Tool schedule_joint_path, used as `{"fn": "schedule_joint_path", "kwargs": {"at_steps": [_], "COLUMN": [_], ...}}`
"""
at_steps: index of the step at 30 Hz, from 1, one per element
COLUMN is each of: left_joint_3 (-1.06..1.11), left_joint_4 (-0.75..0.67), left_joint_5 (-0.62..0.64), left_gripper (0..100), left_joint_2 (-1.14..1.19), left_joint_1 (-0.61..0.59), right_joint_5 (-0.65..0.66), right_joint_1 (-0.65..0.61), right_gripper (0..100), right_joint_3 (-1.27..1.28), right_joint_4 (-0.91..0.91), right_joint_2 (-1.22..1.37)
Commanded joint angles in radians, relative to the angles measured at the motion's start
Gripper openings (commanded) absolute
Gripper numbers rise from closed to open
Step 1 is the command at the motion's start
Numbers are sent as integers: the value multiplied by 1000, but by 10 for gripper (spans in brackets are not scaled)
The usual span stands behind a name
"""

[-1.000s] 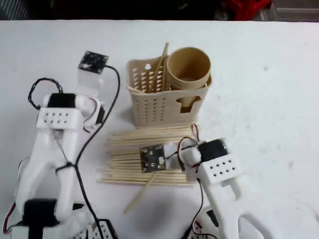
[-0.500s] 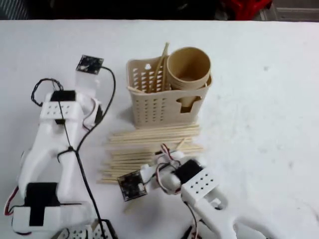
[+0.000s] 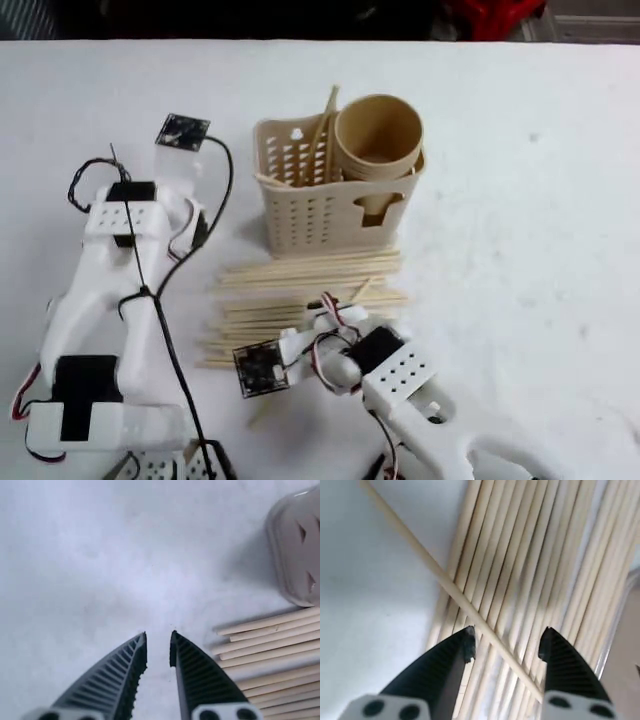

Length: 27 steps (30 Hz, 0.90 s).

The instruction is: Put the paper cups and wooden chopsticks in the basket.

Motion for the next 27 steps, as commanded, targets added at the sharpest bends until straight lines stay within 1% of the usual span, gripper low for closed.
{"fn": "schedule_joint_path", "kwargs": {"at_steps": [1,7,10,14,16,19,25,27], "left_joint_3": [-46,-44,-44,-44,-44,-44,-44,-44], "left_joint_4": [-17,-17,-17,-17,-17,-17,-17,-17], "left_joint_5": [11,11,11,11,11,11,11,11], "left_gripper": [98,98,98,98,98,98,98,98], "left_joint_2": [-4,-4,-4,-4,-4,-4,-2,-2], "left_joint_1": [-7,-8,-8,-7,-7,-8,-5,-7], "right_joint_5": [-11,-6,-9,-5,-5,-11,-17,-58], "right_joint_1": [-15,-10,-7,13,19,42,108,116], "right_gripper": [217,216,207,105,60,22,16,16], "right_joint_3": [-40,-137,-158,-158,-163,-176,-181,-195], "right_joint_4": [-15,-15,-58,-102,-102,-97,-99,-97], "right_joint_2": [48,245,317,384,398,401,400,400]}}
